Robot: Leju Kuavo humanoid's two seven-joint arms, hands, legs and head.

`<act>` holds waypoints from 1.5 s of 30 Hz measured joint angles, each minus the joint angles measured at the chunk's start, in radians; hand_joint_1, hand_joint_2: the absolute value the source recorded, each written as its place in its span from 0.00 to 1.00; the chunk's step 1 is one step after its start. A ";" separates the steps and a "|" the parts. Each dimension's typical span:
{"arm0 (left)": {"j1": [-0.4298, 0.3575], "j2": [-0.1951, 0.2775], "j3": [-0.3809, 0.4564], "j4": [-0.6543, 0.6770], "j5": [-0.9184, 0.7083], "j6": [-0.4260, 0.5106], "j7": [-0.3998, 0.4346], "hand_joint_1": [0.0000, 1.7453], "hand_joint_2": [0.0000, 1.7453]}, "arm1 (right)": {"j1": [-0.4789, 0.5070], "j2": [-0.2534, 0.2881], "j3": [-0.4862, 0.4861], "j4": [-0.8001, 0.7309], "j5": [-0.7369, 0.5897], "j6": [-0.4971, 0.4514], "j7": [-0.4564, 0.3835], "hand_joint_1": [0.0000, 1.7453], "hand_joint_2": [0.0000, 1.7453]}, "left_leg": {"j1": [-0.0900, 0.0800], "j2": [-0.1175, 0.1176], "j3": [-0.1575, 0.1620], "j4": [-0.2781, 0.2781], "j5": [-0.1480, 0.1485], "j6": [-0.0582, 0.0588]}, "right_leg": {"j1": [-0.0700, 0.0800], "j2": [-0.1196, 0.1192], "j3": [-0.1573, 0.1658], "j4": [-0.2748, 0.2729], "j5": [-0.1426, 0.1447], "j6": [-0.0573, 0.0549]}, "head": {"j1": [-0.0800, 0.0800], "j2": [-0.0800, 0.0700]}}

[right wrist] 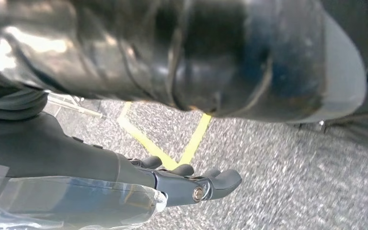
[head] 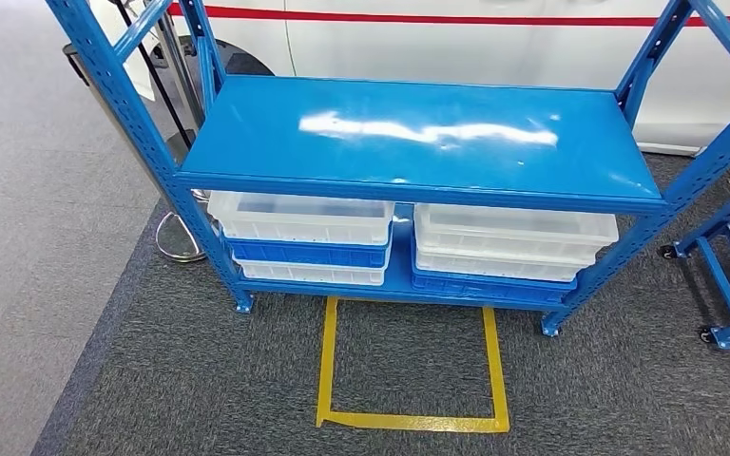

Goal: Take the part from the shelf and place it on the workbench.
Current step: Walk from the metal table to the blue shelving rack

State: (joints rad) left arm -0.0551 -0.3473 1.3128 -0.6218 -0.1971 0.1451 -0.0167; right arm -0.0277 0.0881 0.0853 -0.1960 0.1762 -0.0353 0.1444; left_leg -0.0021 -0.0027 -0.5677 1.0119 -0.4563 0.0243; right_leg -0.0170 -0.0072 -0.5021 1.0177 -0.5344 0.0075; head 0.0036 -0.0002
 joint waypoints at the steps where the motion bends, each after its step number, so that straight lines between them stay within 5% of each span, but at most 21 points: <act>1: 0.002 -0.001 -0.005 0.000 0.004 0.003 -0.001 0.00 0.00 | -0.001 0.000 0.002 -0.001 0.001 0.000 0.000 0.00 0.00 | 0.003 -0.001 0.009 -0.010 0.000 0.006 | 0.000 0.000 0.002 0.008 -0.007 0.005 | 0.000 0.000; 3: 0.004 -0.002 -0.014 -0.001 0.016 0.009 -0.001 0.00 0.00 | -0.002 -0.001 0.005 -0.002 0.002 0.002 0.001 0.00 0.00 | 0.009 -0.001 0.028 -0.026 0.000 0.017 | 0.001 0.003 -0.033 0.083 -0.045 0.011 | 0.001 0.000; 5: 0.005 -0.002 -0.023 -0.002 0.029 0.014 0.000 0.00 0.00 | -0.002 -0.001 0.008 -0.002 0.003 0.005 0.001 0.00 0.00 | 0.007 -0.001 0.036 -0.027 -0.010 0.024 | 0.001 0.005 -0.117 0.216 -0.092 0.015 | 0.001 0.000; 7: 0.008 -0.002 -0.033 -0.002 0.039 0.016 0.003 0.00 0.00 | -0.001 -0.001 0.010 -0.002 0.003 0.009 0.001 0.00 0.00 | 0.005 -0.003 0.049 -0.025 -0.023 0.025 | 0.000 0.005 -0.171 0.275 -0.081 0.019 | 0.002 0.000; 11: 0.009 -0.003 -0.042 -0.001 0.089 0.067 -0.038 0.00 0.00 | 0.005 -0.002 0.013 -0.002 0.007 0.010 0.004 0.00 0.00 | 0.003 -0.008 0.086 -0.017 -0.061 0.011 | 0.000 0.006 -0.105 0.073 0.066 0.013 | 0.002 0.000; 17: -0.002 -0.002 -0.070 0.014 0.146 0.128 -0.105 0.00 0.00 | 0.003 -0.002 0.023 -0.003 0.012 0.010 0.006 0.00 0.00 | 0.003 -0.004 0.084 0.020 -0.103 -0.021 | 0.001 0.007 -0.068 0.017 0.051 -0.024 | 0.000 0.000; 20: -0.001 -0.001 -0.082 0.018 0.157 0.132 -0.107 0.00 0.00 | 0.004 -0.002 0.027 -0.003 0.013 0.010 0.006 0.00 0.00 | 0.009 -0.002 -0.023 0.207 -0.170 -0.035 | 0.000 0.003 -0.047 0.012 0.035 -0.035 | 0.000 0.000; 22: 0.000 -0.001 -0.087 0.019 0.167 0.135 -0.105 0.00 0.00 | 0.005 -0.002 0.029 -0.003 0.014 0.010 0.006 0.00 0.50 | 0.011 -0.002 -0.095 0.294 -0.170 -0.038 | 0.000 0.004 -0.030 0.013 0.021 -0.034 | 0.000 0.000; 23: 0.001 -0.001 -0.090 0.019 0.173 0.136 -0.104 0.00 0.00 | 0.005 -0.002 0.030 -0.003 0.014 0.010 0.006 0.00 0.75 | 0.012 -0.002 -0.107 0.284 -0.137 -0.037 | 0.000 0.004 -0.018 0.013 0.013 -0.033 | 0.000 0.000; 24: 0.001 -0.001 -0.094 0.019 0.179 0.138 -0.102 0.00 0.00 | 0.005 -0.002 0.031 -0.003 0.015 0.010 0.006 0.00 0.75 | 0.012 -0.002 -0.099 0.235 -0.085 -0.034 | 0.000 0.005 -0.004 0.013 0.004 -0.031 | 0.000 0.000; 26: 0.003 0.000 -0.108 0.019 0.201 0.147 -0.096 0.00 0.00 | 0.006 -0.002 0.032 -0.003 0.016 0.008 0.006 0.00 0.25 | 0.009 -0.006 -0.060 0.109 0.003 -0.024 | 0.001 0.008 0.015 0.013 -0.013 -0.023 | 0.000 0.000; 27: 0.006 0.000 -0.118 0.019 0.219 0.155 -0.091 0.00 0.00 | 0.004 -0.002 0.033 -0.002 0.015 0.005 0.006 0.00 0.00 | 0.007 -0.008 -0.043 0.064 0.019 -0.019 | 0.001 0.011 0.018 0.013 -0.018 -0.018 | 0.000 0.000; 31: 0.030 0.002 -0.191 0.010 0.316 0.196 -0.074 0.00 0.00 | -0.003 0.001 0.032 -0.002 -0.008 -0.007 0.008 0.00 0.00 | 0.003 -0.004 -0.018 0.017 0.005 0.001 | 0.000 0.022 0.023 0.003 -0.027 0.007 | 0.000 0.000; 33: 0.043 0.001 -0.241 0.001 0.367 0.220 -0.066 0.00 0.00 | -0.003 0.001 0.030 -0.002 -0.013 -0.010 0.008 0.00 0.00 | 0.008 0.002 -0.001 -0.007 0.006 0.013 | 0.001 0.018 0.008 0.045 -0.054 0.014 | 0.001 0.000; 36: 0.078 0.001 -0.336 -0.031 0.486 0.283 -0.044 0.00 0.00 | -0.001 0.001 0.029 -0.002 -0.007 -0.020 0.007 0.00 0.00 | 0.007 0.010 0.013 -0.015 -0.002 0.024 | 0.001 0.014 -0.103 0.229 -0.125 0.017 | 0.002 0.000; 37: 0.096 0.001 -0.378 -0.050 0.533 0.312 -0.034 0.00 0.00 | 0.000 0.001 0.029 -0.002 -0.004 -0.023 0.008 0.00 0.00 | 0.006 0.012 0.017 -0.014 -0.006 0.025 | 0.000 0.013 -0.132 0.267 -0.124 0.018 | 0.002 0.000; 39: 0.133 0.001 -0.467 -0.090 0.598 0.358 -0.019 0.00 0.00 | 0.003 0.000 0.030 -0.002 -0.002 -0.024 0.009 0.00 0.00 | 0.005 0.013 0.030 -0.013 -0.016 0.024 | -0.001 0.012 -0.131 0.223 -0.059 0.018 | 0.002 0.000; 41: 0.162 0.001 -0.541 -0.121 0.627 0.379 -0.010 0.00 0.00 | 0.005 -0.001 0.030 -0.002 -0.002 -0.024 0.011 0.00 0.00 | 0.003 0.012 0.039 -0.007 -0.028 0.017 | 0.001 0.007 -0.084 0.092 0.021 0.013 | 0.002 0.000; 44: 0.184 0.001 -0.607 -0.152 0.635 0.385 -0.007 0.00 0.00 | 0.003 -0.002 0.030 -0.001 -0.002 -0.024 0.012 0.00 0.00 | -0.003 0.012 0.038 0.000 -0.040 0.002 | 0.006 0.006 -0.059 0.019 0.042 0.000 | 0.001 0.000; 45: 0.188 0.002 -0.623 -0.161 0.636 0.387 -0.007 0.00 0.00 | 0.002 -0.002 0.030 -0.001 -0.002 -0.024 0.012 0.00 0.25 | -0.003 0.012 0.040 -0.001 -0.041 -0.003 | 0.005 0.007 -0.059 0.017 0.042 -0.005 | 0.001 0.000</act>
State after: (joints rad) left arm 0.1328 -0.3454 0.6896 -0.7828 0.4392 0.5319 -0.0238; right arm -0.0259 0.0866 0.1154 -0.1972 0.1743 -0.0595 0.1564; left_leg -0.0051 0.0091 -0.5281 1.0111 -0.4969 0.0214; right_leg -0.0120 0.0001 -0.5611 1.0350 -0.4920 0.0026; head 0.0048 -0.0001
